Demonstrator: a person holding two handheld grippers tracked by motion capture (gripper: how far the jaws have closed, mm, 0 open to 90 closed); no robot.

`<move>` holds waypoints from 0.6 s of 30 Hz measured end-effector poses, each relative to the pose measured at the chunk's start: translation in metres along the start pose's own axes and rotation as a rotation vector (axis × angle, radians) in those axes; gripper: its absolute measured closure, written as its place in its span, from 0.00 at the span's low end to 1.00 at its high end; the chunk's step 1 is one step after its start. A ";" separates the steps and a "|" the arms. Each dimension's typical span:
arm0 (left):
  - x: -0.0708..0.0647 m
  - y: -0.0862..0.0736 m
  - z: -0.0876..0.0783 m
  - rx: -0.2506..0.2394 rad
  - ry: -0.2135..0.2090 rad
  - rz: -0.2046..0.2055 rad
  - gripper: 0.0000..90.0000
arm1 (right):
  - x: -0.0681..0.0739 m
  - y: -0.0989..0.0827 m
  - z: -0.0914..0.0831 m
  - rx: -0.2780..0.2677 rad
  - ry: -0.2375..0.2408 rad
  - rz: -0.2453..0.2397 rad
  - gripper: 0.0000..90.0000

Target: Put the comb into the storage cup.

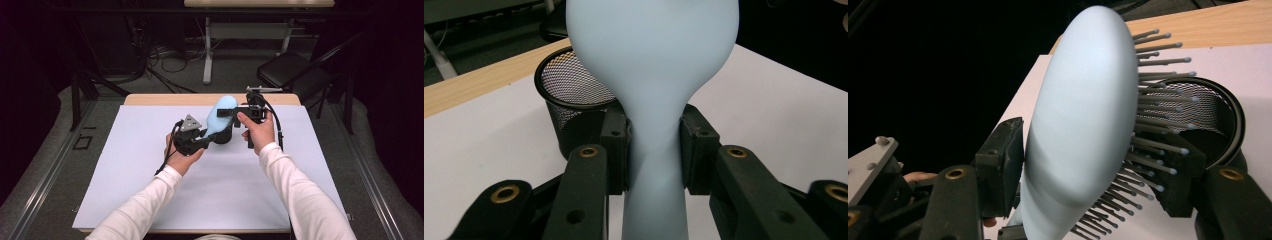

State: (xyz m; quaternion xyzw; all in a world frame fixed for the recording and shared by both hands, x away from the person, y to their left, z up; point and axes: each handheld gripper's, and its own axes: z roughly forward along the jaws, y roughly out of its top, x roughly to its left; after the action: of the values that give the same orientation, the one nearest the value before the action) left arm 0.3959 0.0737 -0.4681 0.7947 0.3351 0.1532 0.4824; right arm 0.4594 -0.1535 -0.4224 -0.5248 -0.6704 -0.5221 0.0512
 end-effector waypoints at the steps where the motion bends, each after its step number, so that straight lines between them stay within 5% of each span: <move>1: 0.000 0.000 0.000 0.002 0.001 0.002 0.77 | 0.000 0.000 0.000 0.000 0.001 0.000 0.42; 18: 0.000 -0.004 0.007 0.033 0.010 0.009 0.77 | 0.002 -0.001 -0.001 0.004 0.018 -0.022 0.49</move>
State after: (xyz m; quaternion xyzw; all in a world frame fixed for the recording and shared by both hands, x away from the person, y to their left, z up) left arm 0.3982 0.0702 -0.4749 0.8033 0.3366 0.1539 0.4666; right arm 0.4574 -0.1526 -0.4210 -0.5124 -0.6767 -0.5261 0.0523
